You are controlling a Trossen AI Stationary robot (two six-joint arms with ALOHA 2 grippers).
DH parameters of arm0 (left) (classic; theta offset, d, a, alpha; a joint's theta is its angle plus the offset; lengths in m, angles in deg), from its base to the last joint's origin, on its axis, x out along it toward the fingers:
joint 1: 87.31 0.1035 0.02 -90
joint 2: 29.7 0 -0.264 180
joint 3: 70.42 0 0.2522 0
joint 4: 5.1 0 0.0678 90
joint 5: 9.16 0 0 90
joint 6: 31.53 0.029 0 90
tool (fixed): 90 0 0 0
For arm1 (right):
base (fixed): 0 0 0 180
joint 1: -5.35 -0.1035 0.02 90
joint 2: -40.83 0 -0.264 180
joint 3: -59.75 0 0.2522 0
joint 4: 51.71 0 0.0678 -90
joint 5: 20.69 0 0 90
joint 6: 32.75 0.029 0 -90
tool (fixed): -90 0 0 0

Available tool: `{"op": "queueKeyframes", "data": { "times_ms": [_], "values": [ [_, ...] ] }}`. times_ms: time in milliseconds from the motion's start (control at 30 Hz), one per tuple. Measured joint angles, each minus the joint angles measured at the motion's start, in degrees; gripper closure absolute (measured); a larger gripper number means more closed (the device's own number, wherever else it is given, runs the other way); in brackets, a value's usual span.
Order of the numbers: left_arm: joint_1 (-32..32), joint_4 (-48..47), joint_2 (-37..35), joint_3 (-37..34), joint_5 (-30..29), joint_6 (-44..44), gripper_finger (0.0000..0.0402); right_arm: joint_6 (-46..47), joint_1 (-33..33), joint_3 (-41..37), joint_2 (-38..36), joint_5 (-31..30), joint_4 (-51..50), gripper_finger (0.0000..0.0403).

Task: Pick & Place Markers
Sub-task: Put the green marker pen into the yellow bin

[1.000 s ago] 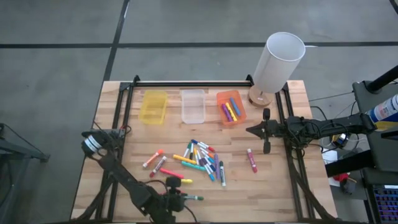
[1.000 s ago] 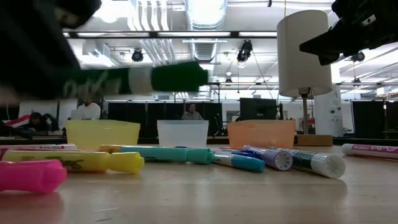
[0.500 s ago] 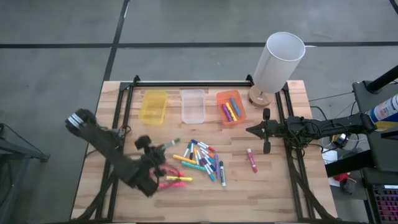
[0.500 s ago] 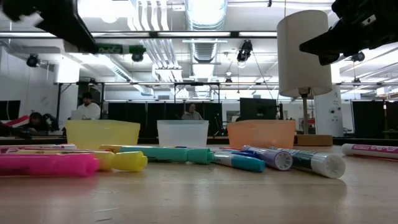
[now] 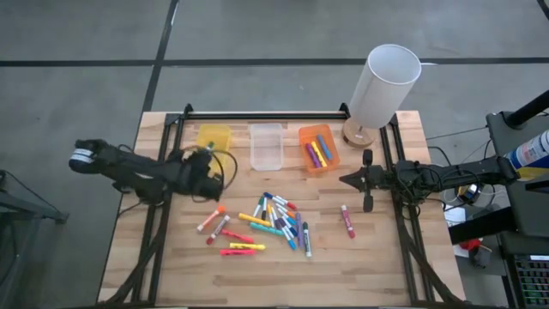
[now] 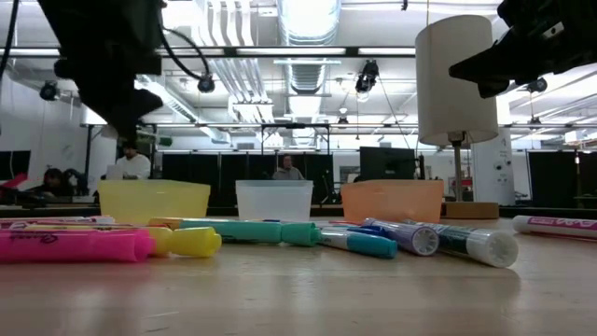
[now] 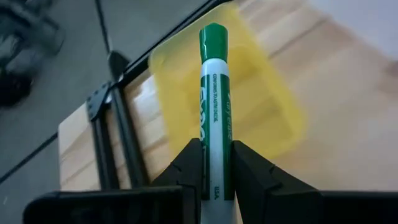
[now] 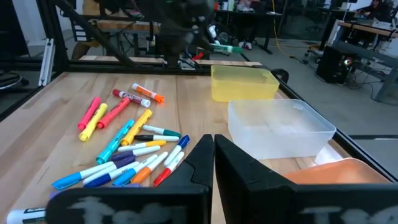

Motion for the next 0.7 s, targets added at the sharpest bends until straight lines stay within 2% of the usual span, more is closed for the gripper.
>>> {"op": "queueKeyframes", "data": {
  "times_ms": [267,433,533,700],
  "values": [
    [15.8,17.3,-2.4,-2.9,5.0,21.0,0.0339,0.0,0.0,0.0,0.0,0.0,0.0,0.0394],
    [24.7,25.3,-1.9,-2.7,12.1,32.1,0.0338,0.0,0.0,0.0,0.0,0.0,0.0,0.0394],
    [28.8,27.4,-1.0,-2.7,15.0,35.2,0.0338,0.0,0.0,0.0,0.0,0.0,0.0,0.0394],
    [33.8,27.6,1.1,-2.7,19.5,34.8,0.0337,0.0,0.0,0.0,0.0,0.0,0.0,0.0394]
  ]
}}
